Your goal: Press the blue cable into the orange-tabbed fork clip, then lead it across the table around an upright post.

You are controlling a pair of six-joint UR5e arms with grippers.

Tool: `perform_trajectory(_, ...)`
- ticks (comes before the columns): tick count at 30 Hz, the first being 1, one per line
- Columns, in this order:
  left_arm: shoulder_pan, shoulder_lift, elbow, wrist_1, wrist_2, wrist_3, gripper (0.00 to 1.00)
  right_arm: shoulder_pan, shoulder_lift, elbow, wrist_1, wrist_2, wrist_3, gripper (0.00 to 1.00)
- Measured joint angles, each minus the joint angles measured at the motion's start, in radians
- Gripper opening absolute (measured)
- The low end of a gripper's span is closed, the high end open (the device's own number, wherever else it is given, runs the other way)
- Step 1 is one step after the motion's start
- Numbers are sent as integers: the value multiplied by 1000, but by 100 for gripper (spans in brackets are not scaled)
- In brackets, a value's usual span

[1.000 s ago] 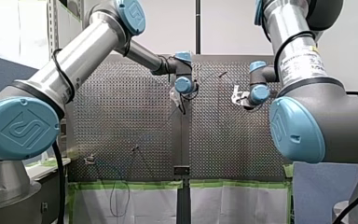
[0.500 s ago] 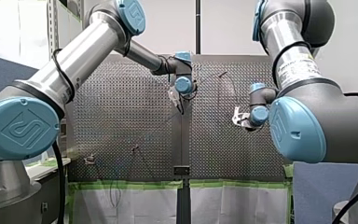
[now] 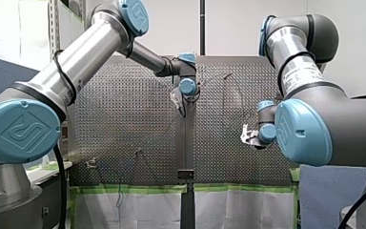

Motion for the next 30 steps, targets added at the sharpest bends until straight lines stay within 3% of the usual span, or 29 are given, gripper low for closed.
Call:
perform_trajectory(15, -1, 0, 0, -8, -9, 9, 95, -45, 100, 0, -39, 0, -28, 0)
perform_trajectory(23, 1, 0, 0, -15, -9, 14, 95, -68, 150, 0, -72, 1, -27, 0)
perform_trajectory(30, 1, 0, 0, -28, -9, 24, 95, -91, 192, -4, -110, -1, -11, 0)
